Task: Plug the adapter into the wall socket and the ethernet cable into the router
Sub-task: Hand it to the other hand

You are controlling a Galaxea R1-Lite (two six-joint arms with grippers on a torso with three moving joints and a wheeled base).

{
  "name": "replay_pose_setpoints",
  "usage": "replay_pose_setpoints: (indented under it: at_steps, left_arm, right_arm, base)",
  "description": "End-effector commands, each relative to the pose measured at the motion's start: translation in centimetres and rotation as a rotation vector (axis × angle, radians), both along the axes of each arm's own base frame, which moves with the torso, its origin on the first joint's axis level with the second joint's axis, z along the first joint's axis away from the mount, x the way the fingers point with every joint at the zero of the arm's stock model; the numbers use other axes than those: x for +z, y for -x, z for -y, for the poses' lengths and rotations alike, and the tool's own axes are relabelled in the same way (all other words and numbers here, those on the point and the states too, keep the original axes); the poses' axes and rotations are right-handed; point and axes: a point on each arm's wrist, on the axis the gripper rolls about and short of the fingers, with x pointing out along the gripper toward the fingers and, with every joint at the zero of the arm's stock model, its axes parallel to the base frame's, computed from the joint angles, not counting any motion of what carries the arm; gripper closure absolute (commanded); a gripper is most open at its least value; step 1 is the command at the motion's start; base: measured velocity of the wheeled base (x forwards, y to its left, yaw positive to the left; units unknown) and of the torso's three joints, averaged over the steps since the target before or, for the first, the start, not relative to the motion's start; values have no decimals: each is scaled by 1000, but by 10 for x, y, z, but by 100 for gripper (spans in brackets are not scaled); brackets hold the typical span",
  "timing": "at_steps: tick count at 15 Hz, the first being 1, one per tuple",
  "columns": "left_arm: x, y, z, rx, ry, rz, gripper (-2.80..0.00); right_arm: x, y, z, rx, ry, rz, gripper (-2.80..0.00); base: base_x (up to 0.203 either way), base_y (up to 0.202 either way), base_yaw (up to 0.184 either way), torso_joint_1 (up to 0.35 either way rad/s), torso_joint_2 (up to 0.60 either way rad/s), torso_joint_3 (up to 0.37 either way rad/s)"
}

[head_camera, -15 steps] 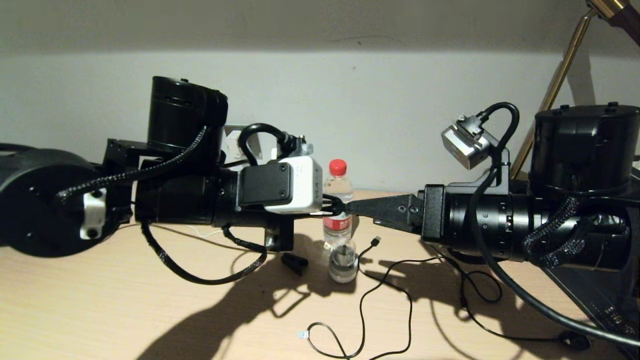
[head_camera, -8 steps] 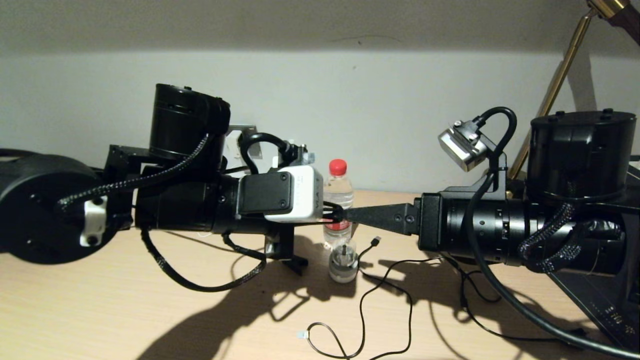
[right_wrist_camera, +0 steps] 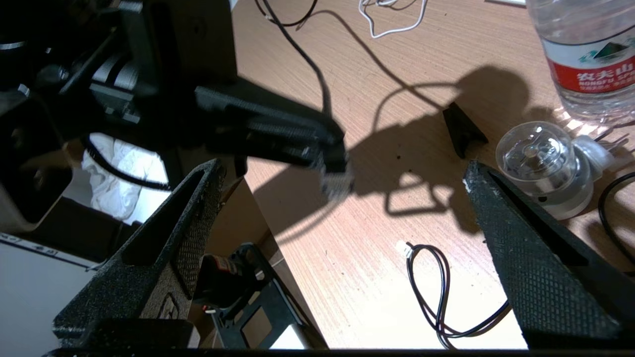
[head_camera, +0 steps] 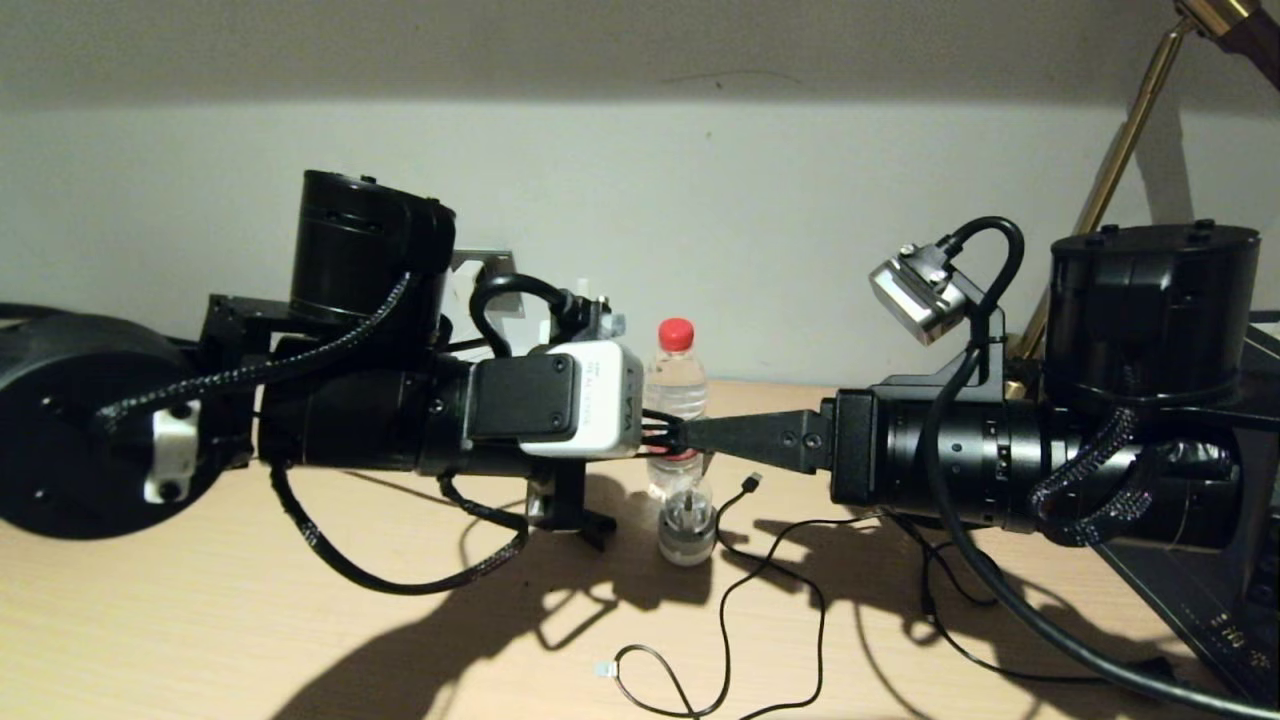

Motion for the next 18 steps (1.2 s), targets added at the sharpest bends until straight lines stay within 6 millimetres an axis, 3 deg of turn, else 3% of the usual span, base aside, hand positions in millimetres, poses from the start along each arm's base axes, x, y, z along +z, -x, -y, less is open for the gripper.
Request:
replay_pose_setpoints:
  at_steps: [1, 6, 7, 8, 18]
  left_arm:
    - [1, 4, 3, -19, 8, 16, 0]
    - [0, 5, 4, -25, 11, 17, 0]
    - [-1, 6, 5, -30, 9, 15, 0]
    - [-2, 6, 5, -30, 8, 14, 0]
    - [-2, 8, 9, -43, 14, 18, 0]
  right_arm:
    - [2, 0, 0, 1, -7, 2, -280]
    - [1, 1, -2, 7, -7, 1, -280]
    - [2, 1, -2, 7, -8, 2, -21]
    - [2, 1, -2, 7, -8, 2, 0]
    - [2, 2, -4, 15, -8, 0, 0]
  base:
    - [0, 0, 0, 0, 0, 0]
    - [0, 0, 0, 0, 0, 0]
    - [0, 0, 0, 0, 0, 0]
    - [0, 0, 0, 0, 0, 0]
    - [0, 0, 0, 0, 0, 0]
